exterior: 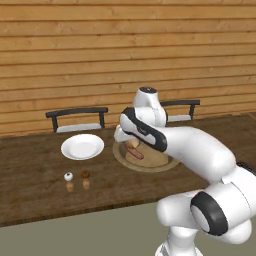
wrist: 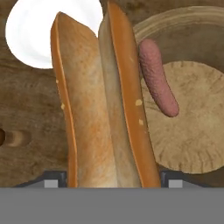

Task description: Place one bun and one sausage from the bowl on each plate.

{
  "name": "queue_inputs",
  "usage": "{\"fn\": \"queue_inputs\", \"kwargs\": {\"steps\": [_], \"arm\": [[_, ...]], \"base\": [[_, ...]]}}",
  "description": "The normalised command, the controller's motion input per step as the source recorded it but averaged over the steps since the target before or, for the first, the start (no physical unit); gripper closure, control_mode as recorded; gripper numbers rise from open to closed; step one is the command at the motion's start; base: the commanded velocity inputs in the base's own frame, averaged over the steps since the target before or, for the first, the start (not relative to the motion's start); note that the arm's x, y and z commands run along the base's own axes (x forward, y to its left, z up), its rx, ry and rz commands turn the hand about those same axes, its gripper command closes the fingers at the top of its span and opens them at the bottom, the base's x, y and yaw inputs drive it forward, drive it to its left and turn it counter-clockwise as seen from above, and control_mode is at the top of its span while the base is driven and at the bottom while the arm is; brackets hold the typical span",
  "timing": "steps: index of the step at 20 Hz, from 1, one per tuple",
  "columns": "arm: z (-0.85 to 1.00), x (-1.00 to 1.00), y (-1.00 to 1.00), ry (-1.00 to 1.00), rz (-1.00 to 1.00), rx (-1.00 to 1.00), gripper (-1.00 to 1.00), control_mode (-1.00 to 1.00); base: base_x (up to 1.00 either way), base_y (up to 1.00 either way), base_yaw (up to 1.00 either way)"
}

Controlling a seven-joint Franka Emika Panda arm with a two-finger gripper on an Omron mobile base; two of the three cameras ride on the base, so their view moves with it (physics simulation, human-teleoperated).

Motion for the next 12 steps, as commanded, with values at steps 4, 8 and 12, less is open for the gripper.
{"fn": "queue_inputs", "kwargs": {"steps": [4,8,12], "arm": [[0.29,0.17,0.92,0.00,-0.09,0.00,1.00,-1.00],[0.01,0.22,0.80,0.00,-0.11,0.00,1.00,-1.00],[-0.08,0.46,0.35,0.00,-0.13,0.00,1.00,-1.00]], "base": [[0.00,0.00,0.00],[0.00,0.00,0.00],[0.00,0.00,0.00]]}}
